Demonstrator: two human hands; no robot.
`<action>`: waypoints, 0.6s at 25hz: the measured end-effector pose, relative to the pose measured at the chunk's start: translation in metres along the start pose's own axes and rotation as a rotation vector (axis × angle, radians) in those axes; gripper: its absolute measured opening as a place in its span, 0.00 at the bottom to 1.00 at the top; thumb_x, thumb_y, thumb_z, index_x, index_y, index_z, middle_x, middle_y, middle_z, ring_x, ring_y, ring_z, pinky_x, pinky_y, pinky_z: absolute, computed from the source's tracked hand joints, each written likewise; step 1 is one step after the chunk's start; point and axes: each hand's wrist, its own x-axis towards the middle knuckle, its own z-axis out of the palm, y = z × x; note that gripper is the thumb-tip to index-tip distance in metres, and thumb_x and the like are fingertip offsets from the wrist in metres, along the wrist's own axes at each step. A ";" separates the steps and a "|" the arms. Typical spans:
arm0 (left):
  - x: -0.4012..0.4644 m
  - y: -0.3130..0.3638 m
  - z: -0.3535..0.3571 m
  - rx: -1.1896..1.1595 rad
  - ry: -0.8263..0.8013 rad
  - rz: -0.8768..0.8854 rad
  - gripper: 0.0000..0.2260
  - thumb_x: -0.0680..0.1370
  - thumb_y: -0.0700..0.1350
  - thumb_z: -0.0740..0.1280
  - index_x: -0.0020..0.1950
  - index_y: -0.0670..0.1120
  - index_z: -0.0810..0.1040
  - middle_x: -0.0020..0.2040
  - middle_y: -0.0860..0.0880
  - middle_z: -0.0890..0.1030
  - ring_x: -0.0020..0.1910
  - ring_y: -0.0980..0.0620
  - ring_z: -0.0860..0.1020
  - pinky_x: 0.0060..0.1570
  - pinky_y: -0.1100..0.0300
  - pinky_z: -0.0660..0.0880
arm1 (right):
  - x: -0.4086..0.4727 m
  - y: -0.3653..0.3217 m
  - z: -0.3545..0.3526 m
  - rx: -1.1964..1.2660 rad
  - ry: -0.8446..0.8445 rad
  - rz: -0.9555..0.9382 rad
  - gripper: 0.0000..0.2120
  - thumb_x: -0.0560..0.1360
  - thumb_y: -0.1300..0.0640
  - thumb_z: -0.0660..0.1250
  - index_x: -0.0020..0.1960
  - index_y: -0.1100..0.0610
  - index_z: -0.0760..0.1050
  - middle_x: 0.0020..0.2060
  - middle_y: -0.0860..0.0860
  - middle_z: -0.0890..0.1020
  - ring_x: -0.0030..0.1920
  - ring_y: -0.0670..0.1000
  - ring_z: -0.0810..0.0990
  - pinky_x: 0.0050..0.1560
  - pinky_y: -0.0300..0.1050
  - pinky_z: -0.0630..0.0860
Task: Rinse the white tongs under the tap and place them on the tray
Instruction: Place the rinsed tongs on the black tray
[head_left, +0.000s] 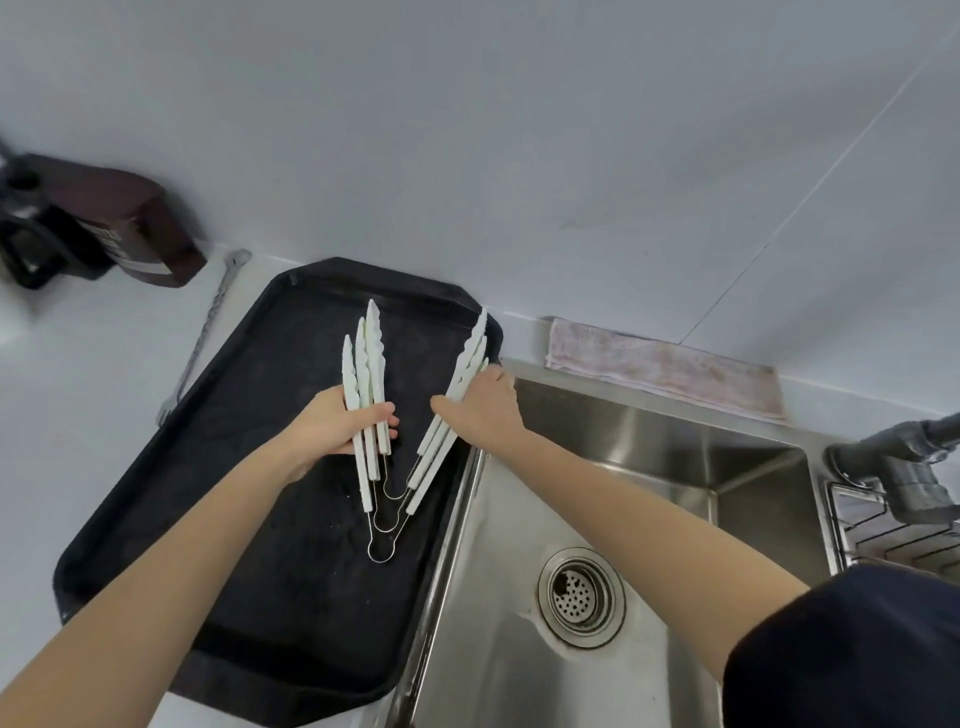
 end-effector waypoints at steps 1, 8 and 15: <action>0.003 0.000 -0.001 0.055 0.009 0.003 0.09 0.76 0.44 0.66 0.53 0.41 0.77 0.47 0.45 0.84 0.35 0.57 0.84 0.32 0.68 0.79 | -0.002 -0.002 0.001 -0.021 0.024 -0.002 0.30 0.71 0.52 0.66 0.66 0.67 0.60 0.63 0.61 0.66 0.66 0.59 0.65 0.62 0.48 0.67; 0.010 0.004 0.003 0.347 0.142 0.023 0.15 0.74 0.49 0.67 0.55 0.41 0.73 0.47 0.42 0.82 0.44 0.44 0.82 0.45 0.54 0.80 | -0.004 -0.002 0.004 -0.090 0.074 -0.066 0.33 0.73 0.51 0.66 0.70 0.65 0.56 0.65 0.61 0.63 0.65 0.61 0.66 0.61 0.50 0.69; 0.017 -0.005 0.004 0.587 0.289 0.113 0.29 0.73 0.52 0.67 0.69 0.41 0.64 0.64 0.40 0.74 0.62 0.40 0.73 0.58 0.48 0.71 | -0.013 0.007 0.001 -0.108 0.106 -0.170 0.35 0.74 0.53 0.64 0.74 0.62 0.50 0.66 0.60 0.62 0.66 0.60 0.65 0.64 0.52 0.67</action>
